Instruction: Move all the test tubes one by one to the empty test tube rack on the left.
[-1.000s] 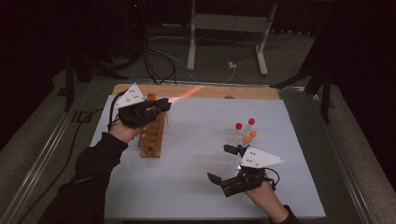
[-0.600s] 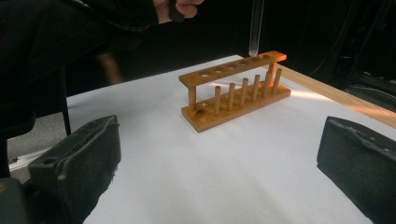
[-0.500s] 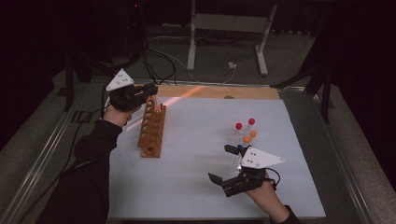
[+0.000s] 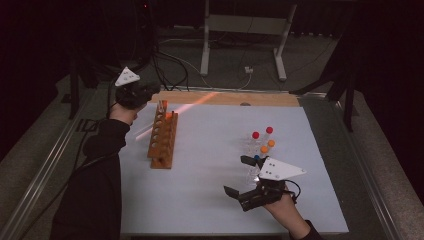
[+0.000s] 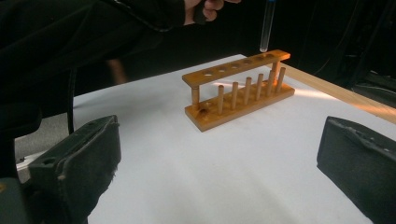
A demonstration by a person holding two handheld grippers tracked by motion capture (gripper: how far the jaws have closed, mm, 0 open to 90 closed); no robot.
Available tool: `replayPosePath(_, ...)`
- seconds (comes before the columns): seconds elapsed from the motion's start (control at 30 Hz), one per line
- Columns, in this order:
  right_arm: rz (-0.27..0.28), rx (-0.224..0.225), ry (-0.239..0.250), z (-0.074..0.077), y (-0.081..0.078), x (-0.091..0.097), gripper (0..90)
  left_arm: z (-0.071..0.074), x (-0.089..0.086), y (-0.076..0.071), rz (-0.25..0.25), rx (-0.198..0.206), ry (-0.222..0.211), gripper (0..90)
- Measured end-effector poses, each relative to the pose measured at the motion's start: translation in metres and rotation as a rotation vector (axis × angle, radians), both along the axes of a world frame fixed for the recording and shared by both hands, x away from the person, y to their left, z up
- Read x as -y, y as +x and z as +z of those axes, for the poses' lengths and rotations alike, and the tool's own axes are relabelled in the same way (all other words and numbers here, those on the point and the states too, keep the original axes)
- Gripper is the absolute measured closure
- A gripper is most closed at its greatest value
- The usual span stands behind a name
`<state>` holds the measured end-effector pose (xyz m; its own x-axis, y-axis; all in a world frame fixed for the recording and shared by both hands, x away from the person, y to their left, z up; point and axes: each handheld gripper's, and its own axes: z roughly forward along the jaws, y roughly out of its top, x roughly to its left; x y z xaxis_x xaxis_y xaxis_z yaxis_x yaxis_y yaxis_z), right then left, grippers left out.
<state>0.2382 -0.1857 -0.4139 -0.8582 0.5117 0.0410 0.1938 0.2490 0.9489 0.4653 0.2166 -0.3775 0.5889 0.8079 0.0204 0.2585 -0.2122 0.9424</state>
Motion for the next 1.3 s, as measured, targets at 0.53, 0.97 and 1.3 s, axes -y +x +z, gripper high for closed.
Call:
replayPosePath(0.53,0.009,-0.013,0.005,-0.001,0.001,0.002,0.0,-0.024,0.006,0.019,0.043,-0.024,0.035,78.1)
replayPosePath(0.97,0.007,-0.013,0.008,0.0,0.0,0.003,0.0,-0.062,0.002,0.018,0.07,-0.071,0.007,78.1)
replayPosePath(1.3,0.009,-0.016,0.008,0.0,0.0,0.003,0.0,-0.076,0.0,0.017,0.081,-0.077,0.001,77.9)
